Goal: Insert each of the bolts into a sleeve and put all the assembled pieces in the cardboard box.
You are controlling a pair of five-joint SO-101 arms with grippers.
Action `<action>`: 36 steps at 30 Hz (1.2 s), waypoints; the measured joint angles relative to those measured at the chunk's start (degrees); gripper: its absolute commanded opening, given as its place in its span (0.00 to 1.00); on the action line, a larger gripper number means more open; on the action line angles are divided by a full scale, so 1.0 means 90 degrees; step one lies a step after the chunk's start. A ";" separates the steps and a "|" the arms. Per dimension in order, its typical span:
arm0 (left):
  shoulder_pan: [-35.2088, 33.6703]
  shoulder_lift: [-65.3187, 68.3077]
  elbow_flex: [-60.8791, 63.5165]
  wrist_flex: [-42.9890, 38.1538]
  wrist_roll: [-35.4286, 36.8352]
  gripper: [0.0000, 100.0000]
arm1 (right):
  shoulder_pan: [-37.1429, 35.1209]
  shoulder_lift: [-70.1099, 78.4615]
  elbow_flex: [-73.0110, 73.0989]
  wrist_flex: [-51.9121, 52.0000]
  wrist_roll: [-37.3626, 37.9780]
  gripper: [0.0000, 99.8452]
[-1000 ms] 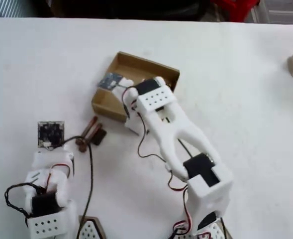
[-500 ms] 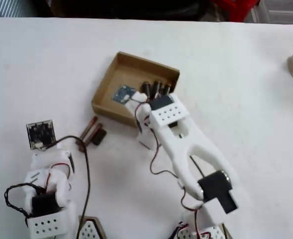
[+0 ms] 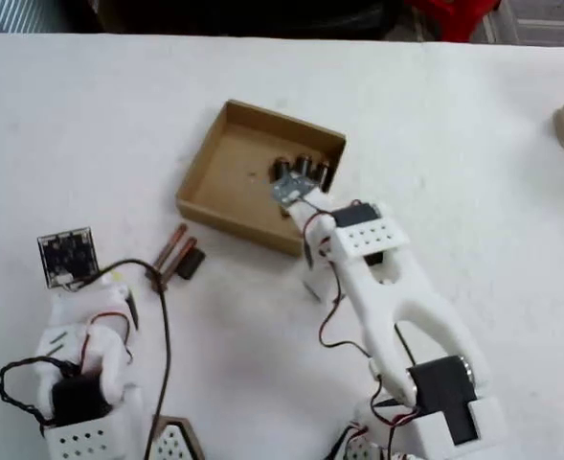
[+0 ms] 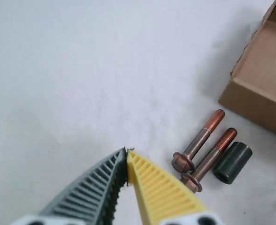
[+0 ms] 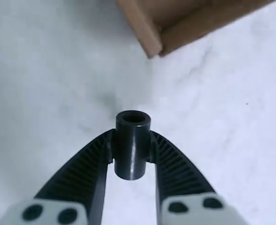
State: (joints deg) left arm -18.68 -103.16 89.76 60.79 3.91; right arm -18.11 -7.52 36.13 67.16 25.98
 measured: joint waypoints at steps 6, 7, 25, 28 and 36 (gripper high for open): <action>0.0000 0.1661 -0.1387 0.0000 0.0078 0.02 | 0.0293 0.0000 0.0088 -0.0049 0.0000 0.02; 0.0000 0.2002 -0.1661 0.0000 0.0078 0.02 | 0.0342 0.0000 0.0098 -0.0059 0.0000 0.02; 0.1885 0.6144 -0.3516 0.0000 0.1358 0.02 | 0.0537 -0.0020 0.0361 -0.0381 0.0000 0.02; 0.2090 0.6916 -0.3604 -0.0156 0.1670 0.02 | 0.0537 -0.0020 0.0361 -0.0381 0.0000 0.02; 0.2139 0.8918 -0.3604 -0.1475 0.2110 0.02 | 0.0537 -0.0020 0.0361 -0.0381 0.0000 0.02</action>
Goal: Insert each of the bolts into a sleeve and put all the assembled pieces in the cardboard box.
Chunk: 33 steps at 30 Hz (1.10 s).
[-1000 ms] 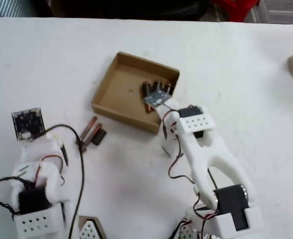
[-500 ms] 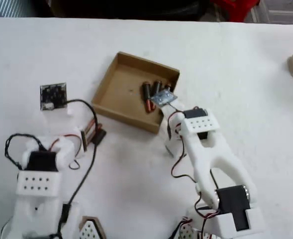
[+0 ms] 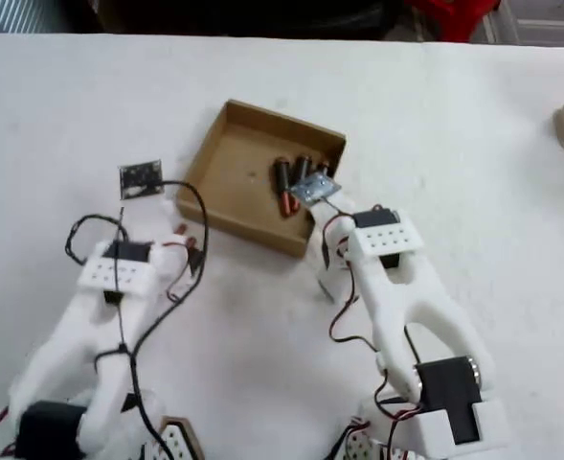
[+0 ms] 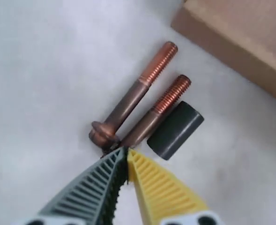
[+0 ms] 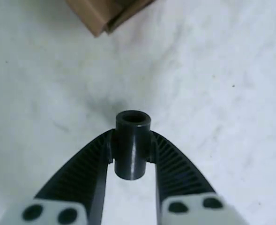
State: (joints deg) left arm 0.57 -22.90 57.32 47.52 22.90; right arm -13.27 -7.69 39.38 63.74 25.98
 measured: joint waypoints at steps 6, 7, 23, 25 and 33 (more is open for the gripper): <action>-0.0234 0.0860 -0.0166 -0.0918 0.0195 0.02 | 0.0000 0.0000 0.0000 0.0000 0.0000 0.02; -0.0303 0.0908 -0.0215 -0.0987 0.0215 0.02 | 0.0000 0.0000 0.0000 0.0000 0.0000 0.02; -0.1250 0.2276 -0.1495 -0.0654 0.0244 0.02 | 0.0000 0.0000 0.0000 0.0000 0.0000 0.02; -0.1270 0.2510 -0.1836 -0.0459 0.0244 0.02 | 0.0000 0.0000 0.0000 0.0000 0.0000 0.02; -0.1563 0.2794 -0.2159 -0.0869 0.1006 0.02 | 0.0000 0.0000 0.0000 0.0000 0.0000 0.02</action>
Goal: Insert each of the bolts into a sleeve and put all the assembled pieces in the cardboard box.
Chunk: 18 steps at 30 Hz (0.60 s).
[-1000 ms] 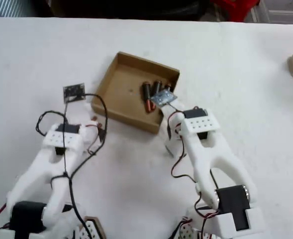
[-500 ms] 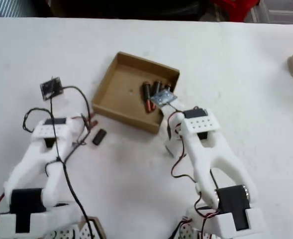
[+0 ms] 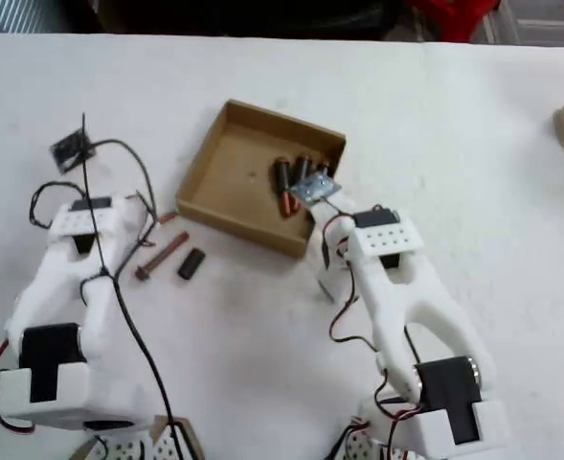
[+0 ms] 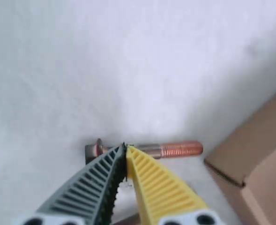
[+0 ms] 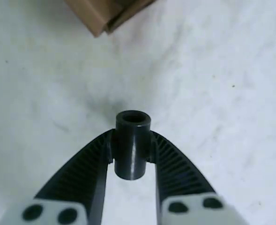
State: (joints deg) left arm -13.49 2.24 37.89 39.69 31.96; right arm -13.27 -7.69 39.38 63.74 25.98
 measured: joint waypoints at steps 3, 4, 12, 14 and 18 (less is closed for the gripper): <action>-0.0147 0.0127 -0.0029 -0.0322 0.0254 0.02 | 0.0000 0.0000 0.0000 0.0000 0.0000 0.02; -0.0156 0.0137 -0.0088 -0.0303 0.0313 0.02 | 0.0000 0.0000 0.0000 0.0000 0.0029 0.02; -0.0010 -0.0488 -0.0342 0.0908 0.0420 0.02 | 0.0000 0.0000 0.0000 0.0000 0.0166 0.02; 0.0176 -0.0869 -0.0107 0.0957 0.0322 0.02 | 0.0000 0.0000 0.0000 0.0000 0.0186 0.02; 0.0322 -0.1670 0.0332 0.0957 0.0195 0.02 | 0.0000 0.0000 0.0000 0.0000 0.0186 0.02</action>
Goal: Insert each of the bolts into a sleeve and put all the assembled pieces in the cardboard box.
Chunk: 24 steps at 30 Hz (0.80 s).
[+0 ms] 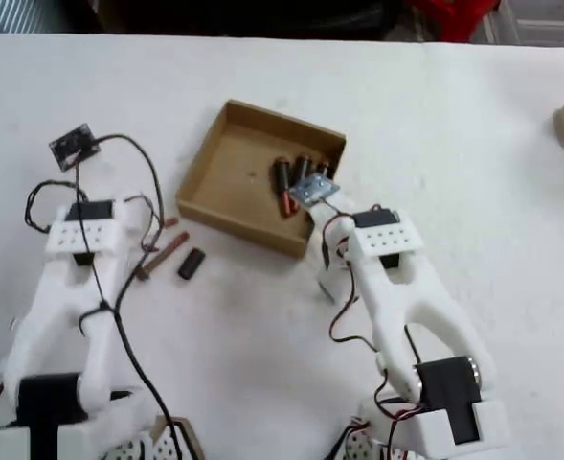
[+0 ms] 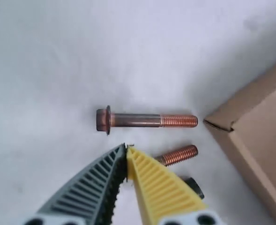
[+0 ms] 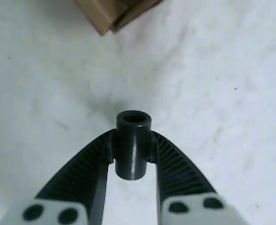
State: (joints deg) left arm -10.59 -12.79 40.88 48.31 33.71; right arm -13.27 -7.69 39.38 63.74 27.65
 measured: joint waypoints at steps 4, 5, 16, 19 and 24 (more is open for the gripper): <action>0.0107 -0.0352 0.0371 0.0000 -0.0166 0.02 | 0.0000 0.0000 0.0000 0.0000 0.0039 0.02; 0.0137 -0.0342 0.0420 0.0000 -0.0205 0.02 | 0.0000 0.0000 0.0020 0.0000 0.0039 0.02; -0.0371 0.2247 -0.0733 0.0059 -0.0186 0.02 | 0.0000 0.0000 0.0117 -0.0059 0.0039 0.02; -0.0498 0.2540 -0.1133 0.0303 -0.0010 0.02 | 0.0000 0.0000 0.0117 -0.0059 0.0039 0.02; -0.0635 0.2706 -0.1543 0.0293 0.0225 0.02 | 0.0000 0.0000 0.0117 -0.0059 0.0039 0.02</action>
State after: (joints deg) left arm -16.31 11.56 26.99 50.95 35.74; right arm -13.27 -7.69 40.44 63.21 28.00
